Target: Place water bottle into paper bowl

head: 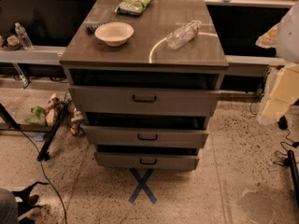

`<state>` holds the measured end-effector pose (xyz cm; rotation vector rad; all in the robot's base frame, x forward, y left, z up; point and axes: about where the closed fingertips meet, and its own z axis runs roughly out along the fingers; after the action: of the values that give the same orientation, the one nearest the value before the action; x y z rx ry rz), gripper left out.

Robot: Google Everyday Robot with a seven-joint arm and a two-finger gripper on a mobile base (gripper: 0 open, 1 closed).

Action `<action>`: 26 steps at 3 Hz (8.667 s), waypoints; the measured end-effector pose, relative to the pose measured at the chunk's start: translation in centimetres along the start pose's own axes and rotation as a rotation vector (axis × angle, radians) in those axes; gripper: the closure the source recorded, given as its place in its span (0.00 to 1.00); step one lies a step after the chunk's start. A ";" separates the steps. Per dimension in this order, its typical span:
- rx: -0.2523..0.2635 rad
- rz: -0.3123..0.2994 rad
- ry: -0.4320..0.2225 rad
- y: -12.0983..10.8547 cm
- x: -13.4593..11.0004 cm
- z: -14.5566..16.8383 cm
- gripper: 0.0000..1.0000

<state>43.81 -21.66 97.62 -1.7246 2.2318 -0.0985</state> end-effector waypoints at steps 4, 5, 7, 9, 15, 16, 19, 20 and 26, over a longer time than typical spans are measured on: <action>-0.023 -0.347 -0.030 -9.2 -2.4 3.9 0.00; 0.008 -0.437 -0.052 -11.1 -2.6 2.6 0.00; 0.050 -0.505 0.018 -13.8 -2.5 3.7 0.00; 0.116 -0.760 0.061 -20.5 -3.8 8.2 0.00; 0.081 -1.158 0.330 -32.6 -12.5 21.4 0.00; 0.082 -1.163 0.346 -33.3 -13.1 23.0 0.00; 0.083 -1.174 0.258 -32.8 -13.6 25.4 0.73; 0.070 -1.198 0.174 -31.6 -13.7 25.3 0.96; 0.338 -1.063 -0.197 -30.7 -26.0 18.0 1.00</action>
Offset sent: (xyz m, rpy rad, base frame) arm 0.0262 0.0056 -0.0004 -0.0143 -0.0366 0.0816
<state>83.42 -2.65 93.47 -2.3521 0.8946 -0.4754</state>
